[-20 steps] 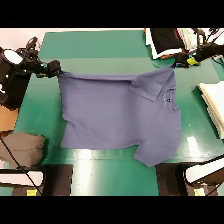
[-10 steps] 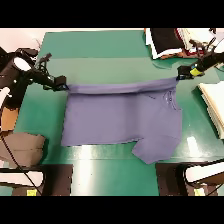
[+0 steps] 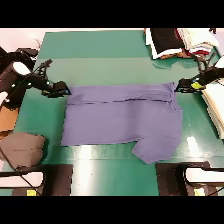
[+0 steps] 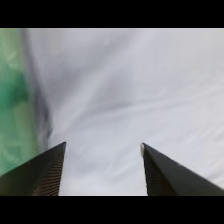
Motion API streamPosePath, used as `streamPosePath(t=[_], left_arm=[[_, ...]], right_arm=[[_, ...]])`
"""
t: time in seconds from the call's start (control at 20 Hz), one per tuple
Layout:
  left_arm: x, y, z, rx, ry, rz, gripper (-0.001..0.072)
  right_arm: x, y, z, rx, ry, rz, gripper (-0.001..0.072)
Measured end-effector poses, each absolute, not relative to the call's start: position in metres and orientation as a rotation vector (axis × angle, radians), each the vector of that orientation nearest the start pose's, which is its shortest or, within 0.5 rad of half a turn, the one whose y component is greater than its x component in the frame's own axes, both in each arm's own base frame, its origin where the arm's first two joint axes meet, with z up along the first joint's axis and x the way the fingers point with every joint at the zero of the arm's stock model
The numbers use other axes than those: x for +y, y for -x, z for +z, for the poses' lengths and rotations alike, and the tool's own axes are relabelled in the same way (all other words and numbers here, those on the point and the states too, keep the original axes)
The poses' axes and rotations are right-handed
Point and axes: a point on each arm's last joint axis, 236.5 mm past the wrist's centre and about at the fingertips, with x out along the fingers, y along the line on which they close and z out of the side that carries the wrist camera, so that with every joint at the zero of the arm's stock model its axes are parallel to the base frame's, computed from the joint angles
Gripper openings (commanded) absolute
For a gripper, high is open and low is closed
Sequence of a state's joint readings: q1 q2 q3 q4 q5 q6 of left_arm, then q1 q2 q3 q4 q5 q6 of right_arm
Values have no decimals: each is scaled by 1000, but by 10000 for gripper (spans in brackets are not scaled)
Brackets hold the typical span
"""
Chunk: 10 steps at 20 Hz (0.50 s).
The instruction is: Fold the shirts.
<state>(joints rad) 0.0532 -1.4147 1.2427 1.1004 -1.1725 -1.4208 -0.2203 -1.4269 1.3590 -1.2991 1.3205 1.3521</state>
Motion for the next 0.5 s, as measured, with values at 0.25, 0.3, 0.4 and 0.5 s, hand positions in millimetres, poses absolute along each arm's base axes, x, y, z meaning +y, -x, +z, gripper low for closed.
streamPosePath(t=[0.25, 0.3, 0.4, 0.5], left_arm=[[-57, -319, -10, 1405, 310, -230, 538], [-58, -298, -19, 1435, 315, -225, 538], [-61, -260, -36, 1500, 338, -218, 538], [-64, -231, -52, 1555, 356, -210, 539]], right_arm=[[-20, -375, 65, 1237, -277, 156, 418], [-16, -371, 71, 1217, -287, 161, 417], [-10, -361, 77, 1187, -305, 167, 413], [-6, -353, 78, 1174, -318, 170, 413]])
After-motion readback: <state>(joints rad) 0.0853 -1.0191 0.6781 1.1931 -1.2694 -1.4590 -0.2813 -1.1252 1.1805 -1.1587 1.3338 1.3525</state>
